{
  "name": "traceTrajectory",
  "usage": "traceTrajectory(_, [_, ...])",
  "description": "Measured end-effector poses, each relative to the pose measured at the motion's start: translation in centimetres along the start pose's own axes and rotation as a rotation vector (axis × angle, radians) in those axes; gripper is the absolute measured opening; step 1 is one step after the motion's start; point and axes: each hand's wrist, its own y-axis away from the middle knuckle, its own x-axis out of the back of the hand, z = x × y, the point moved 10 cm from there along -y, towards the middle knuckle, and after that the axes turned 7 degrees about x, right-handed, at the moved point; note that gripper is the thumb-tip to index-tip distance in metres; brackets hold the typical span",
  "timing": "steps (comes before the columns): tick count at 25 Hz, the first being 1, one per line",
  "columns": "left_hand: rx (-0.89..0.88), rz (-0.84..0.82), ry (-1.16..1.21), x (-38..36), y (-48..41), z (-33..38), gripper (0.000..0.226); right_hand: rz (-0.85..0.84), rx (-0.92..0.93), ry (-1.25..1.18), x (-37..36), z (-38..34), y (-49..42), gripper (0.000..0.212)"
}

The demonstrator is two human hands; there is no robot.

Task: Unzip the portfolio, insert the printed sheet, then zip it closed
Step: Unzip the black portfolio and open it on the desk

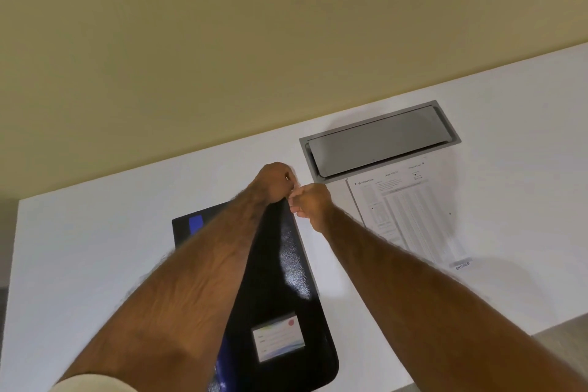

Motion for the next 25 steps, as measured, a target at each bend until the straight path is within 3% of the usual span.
traceTrajectory(4, [0.079, -0.084, -0.136, -0.4, 0.1, -2.9, 0.03, -0.014, 0.17, 0.373, 0.3, -1.8, -0.2, 0.012])
traceTrajectory(6, [0.105, -0.055, -0.143, 0.3, 0.2, -3.8, 0.031, -0.047, 0.31, 0.661, -0.5, -2.8, 0.1, 0.016])
traceTrajectory(9, [0.109, -0.019, -0.145, 0.9, 0.3, -3.9, 0.027, -0.117, 0.391, 0.892, -1.4, -2.3, 0.9, 0.02])
traceTrajectory(18, [0.116, 0.075, -0.266, 1.6, 0.3, -3.9, 0.02, -0.074, 0.607, 1.082, 0.8, 1.9, 8.8, 0.027])
traceTrajectory(25, [0.119, 0.109, -0.35, 1.7, 0.6, -3.9, 0.021, -0.07, 0.638, 1.097, 2.7, 7.8, 14.8, 0.021])
